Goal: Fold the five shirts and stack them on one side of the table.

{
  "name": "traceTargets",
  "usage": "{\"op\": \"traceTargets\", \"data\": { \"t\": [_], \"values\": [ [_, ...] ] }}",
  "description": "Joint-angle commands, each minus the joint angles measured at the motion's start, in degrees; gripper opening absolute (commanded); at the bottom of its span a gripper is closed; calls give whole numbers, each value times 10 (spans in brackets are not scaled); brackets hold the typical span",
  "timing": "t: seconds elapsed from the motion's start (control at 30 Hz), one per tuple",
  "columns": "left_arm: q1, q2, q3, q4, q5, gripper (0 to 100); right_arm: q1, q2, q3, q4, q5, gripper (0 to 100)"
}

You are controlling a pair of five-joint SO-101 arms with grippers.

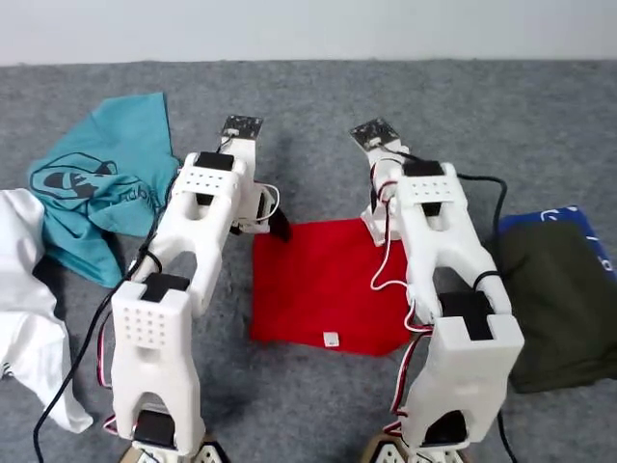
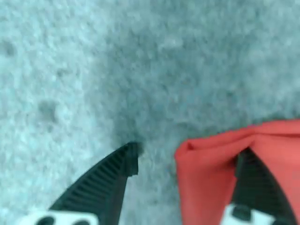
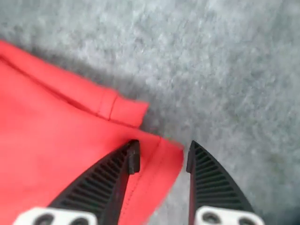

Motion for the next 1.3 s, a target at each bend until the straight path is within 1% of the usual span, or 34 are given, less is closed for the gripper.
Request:
{"op": "traceTargets", "data": {
  "t": [0.0, 0.2, 0.3, 0.37, 0.47, 0.57, 0.63, 0.73, 0.8, 0.97, 1.2, 1.27],
  "values": [
    [-15, 4, -35, -4, 6, 324, -2, -33, 22, -67, -2, 166],
    [-31, 4, -44, 26, 4, 324, -19, -26, 33, -109, -2, 166],
    [-42, 4, -80, 66, 4, 324, -21, -33, 26, -93, -4, 169],
    [-54, 4, -121, 105, 4, 324, -19, -57, 5, -44, -4, 169],
    [-76, 4, -199, 173, 4, 325, -12, -108, -47, 65, -4, 176],
    [-95, 4, -276, 238, 2, 325, -10, -144, -94, 179, -6, 241],
    [-97, 8, -315, 275, 1, 325, -13, -149, -112, 243, -14, 256],
    [-95, 4, -311, 281, -12, 325, -23, -134, -103, 285, -37, 256],
    [-94, 8, -298, 280, -13, 325, -35, -111, -78, 265, -55, 256],
    [-99, 10, -263, 280, -13, 325, -58, -33, -62, 160, -79, 256],
    [-99, 10, -230, 280, -14, 325, -74, 82, -62, 48, -78, 255],
    [-99, 11, -228, 279, -14, 325, -85, 96, -66, 33, -75, 225]
  ]
}}
